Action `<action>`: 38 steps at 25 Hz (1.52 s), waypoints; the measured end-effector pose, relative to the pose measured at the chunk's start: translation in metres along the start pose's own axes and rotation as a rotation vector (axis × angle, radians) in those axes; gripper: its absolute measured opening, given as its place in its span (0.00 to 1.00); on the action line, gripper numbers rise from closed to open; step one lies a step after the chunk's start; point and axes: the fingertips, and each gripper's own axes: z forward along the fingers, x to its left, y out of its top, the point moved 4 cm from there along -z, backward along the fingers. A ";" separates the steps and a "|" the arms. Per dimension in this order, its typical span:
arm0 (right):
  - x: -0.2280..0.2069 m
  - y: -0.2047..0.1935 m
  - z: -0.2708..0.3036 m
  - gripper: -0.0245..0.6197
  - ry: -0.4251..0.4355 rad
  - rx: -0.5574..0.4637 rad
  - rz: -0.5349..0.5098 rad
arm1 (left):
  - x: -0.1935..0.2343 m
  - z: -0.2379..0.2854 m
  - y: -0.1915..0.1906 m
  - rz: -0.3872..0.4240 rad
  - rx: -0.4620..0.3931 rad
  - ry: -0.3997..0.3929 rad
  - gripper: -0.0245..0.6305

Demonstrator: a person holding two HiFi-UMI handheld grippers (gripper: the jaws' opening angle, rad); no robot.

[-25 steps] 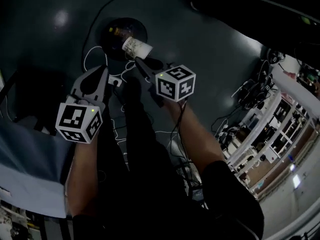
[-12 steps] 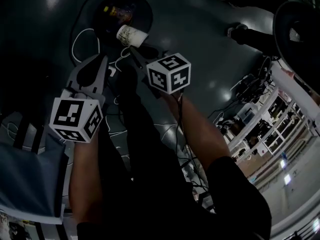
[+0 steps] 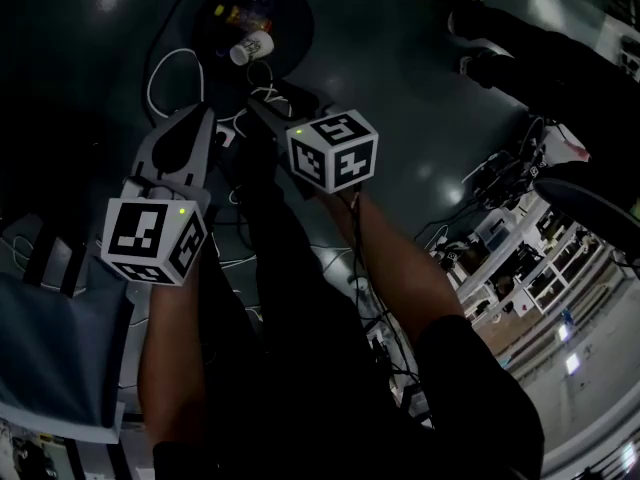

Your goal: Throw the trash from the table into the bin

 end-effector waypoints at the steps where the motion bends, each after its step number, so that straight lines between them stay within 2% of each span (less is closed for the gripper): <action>1: 0.002 -0.001 -0.006 0.33 0.002 -0.007 0.011 | -0.003 -0.003 0.002 0.007 -0.011 0.003 0.06; 3: 0.009 0.000 -0.021 0.14 0.007 -0.026 0.029 | -0.012 -0.009 0.007 0.025 -0.026 -0.001 0.06; 4: 0.014 0.001 -0.032 0.08 0.019 -0.038 0.036 | -0.018 -0.012 0.010 0.036 -0.029 -0.007 0.06; 5: 0.022 0.003 -0.044 0.06 0.038 -0.049 0.041 | -0.025 -0.016 0.013 0.047 -0.028 -0.014 0.06; 7: 0.039 0.008 -0.072 0.05 0.082 -0.060 0.042 | -0.042 -0.028 0.019 0.057 -0.019 -0.027 0.06; 11: 0.072 0.020 -0.140 0.04 0.141 -0.051 0.039 | -0.084 -0.064 0.040 0.020 -0.016 -0.043 0.06; 14: 0.103 0.044 -0.193 0.04 0.183 -0.071 -0.065 | -0.122 -0.102 0.071 0.023 -0.059 -0.047 0.06; 17: 0.129 0.064 -0.245 0.04 0.224 -0.097 -0.176 | -0.157 -0.137 0.094 0.029 -0.098 -0.013 0.06; 22: 0.151 0.080 -0.321 0.04 0.273 -0.124 -0.211 | -0.205 -0.193 0.127 -0.038 -0.190 0.053 0.06; 25: 0.166 0.091 -0.346 0.04 0.307 -0.139 -0.238 | -0.221 -0.227 0.149 -0.031 -0.248 0.085 0.06; 28: 0.180 0.101 -0.361 0.04 0.328 -0.156 -0.252 | -0.233 -0.256 0.160 0.001 -0.261 0.104 0.06; 33: 0.204 0.108 -0.384 0.04 0.323 -0.194 -0.277 | -0.257 -0.303 0.158 0.046 -0.275 0.136 0.06; 38: 0.249 0.114 -0.396 0.04 0.354 -0.209 -0.329 | -0.269 -0.362 0.157 0.082 -0.306 0.162 0.06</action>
